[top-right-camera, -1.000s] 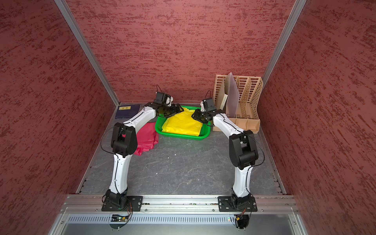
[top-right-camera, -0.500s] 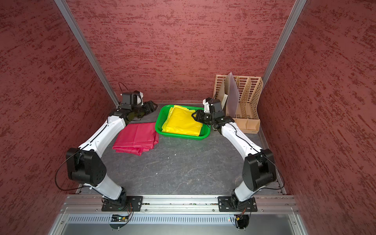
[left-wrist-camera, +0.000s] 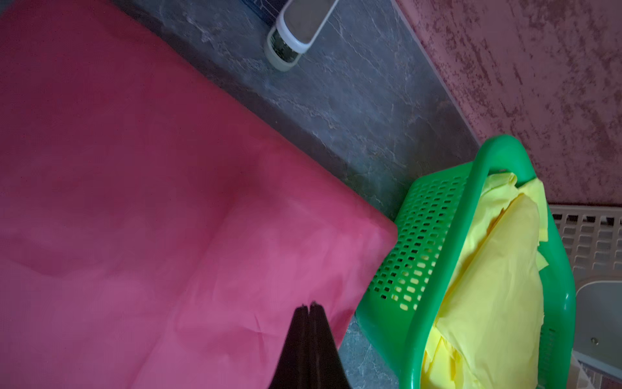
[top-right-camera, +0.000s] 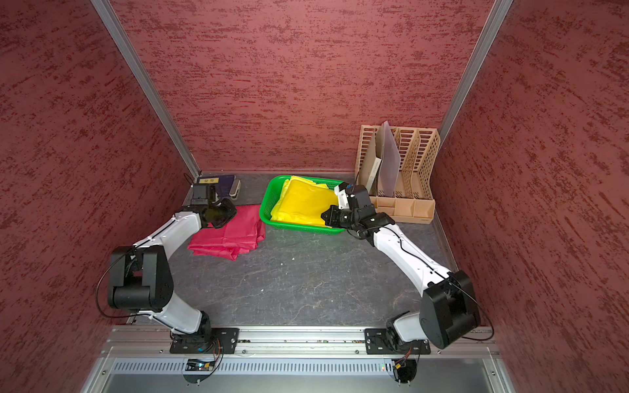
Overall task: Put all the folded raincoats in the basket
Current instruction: Move the raincoat to the center of the board.
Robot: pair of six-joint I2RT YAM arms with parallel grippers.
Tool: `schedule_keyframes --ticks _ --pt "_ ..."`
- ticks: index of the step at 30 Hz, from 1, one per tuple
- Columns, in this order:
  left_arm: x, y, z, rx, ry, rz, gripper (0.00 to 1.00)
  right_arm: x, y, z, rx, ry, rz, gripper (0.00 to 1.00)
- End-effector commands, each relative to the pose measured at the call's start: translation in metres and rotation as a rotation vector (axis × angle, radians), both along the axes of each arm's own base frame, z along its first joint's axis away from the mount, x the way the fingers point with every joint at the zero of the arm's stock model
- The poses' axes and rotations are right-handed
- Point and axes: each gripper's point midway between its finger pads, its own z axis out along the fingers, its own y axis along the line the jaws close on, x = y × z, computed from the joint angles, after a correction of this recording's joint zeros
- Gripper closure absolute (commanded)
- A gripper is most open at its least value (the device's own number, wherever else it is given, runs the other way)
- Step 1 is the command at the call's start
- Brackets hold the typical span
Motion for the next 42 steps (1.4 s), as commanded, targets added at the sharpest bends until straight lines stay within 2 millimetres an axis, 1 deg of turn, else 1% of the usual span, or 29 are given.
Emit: schedule_keyframes --ticks 1,6,10,13,17,18,22,26,30,35,42 --pt "0.003 0.009 -0.031 -0.078 0.043 0.077 1.0 -0.007 -0.003 -0.001 -0.023 -0.01 0.006 1.0" --pt "-0.002 0.005 -0.06 -0.089 0.101 0.085 1.0 -0.012 -0.005 -0.005 -0.039 0.002 0.012 1.0" --pt "-0.009 0.001 -0.082 -0.105 0.154 0.084 1.0 -0.014 -0.006 -0.009 -0.042 0.01 0.009 1.0" --pt "-0.018 -0.008 -0.096 -0.176 0.176 0.079 1.0 -0.017 -0.006 -0.013 -0.046 0.021 0.012 1.0" --pt "-0.05 -0.023 -0.119 -0.189 0.24 0.08 1.0 -0.022 -0.01 -0.018 -0.069 0.029 0.016 1.0" --pt "-0.057 -0.028 -0.12 -0.192 0.239 0.066 1.0 -0.023 -0.011 -0.02 -0.077 0.03 0.014 1.0" --pt "-0.088 -0.04 -0.122 -0.159 0.277 0.077 1.0 -0.027 -0.014 -0.021 -0.091 0.027 0.016 1.0" --pt "-0.115 -0.052 -0.12 -0.123 0.296 0.078 1.0 -0.03 -0.017 -0.021 -0.1 0.025 0.019 1.0" --pt "-0.141 -0.066 -0.127 -0.114 0.325 0.075 1.0 -0.033 -0.019 -0.021 -0.108 0.024 0.013 0.99" --pt "-0.166 -0.083 -0.132 -0.134 0.357 0.048 1.0 -0.036 -0.021 -0.024 -0.107 0.023 0.01 0.99" --pt "-0.201 -0.095 -0.129 -0.105 0.366 0.037 1.0 -0.038 -0.02 -0.023 -0.097 0.018 0.022 0.98"
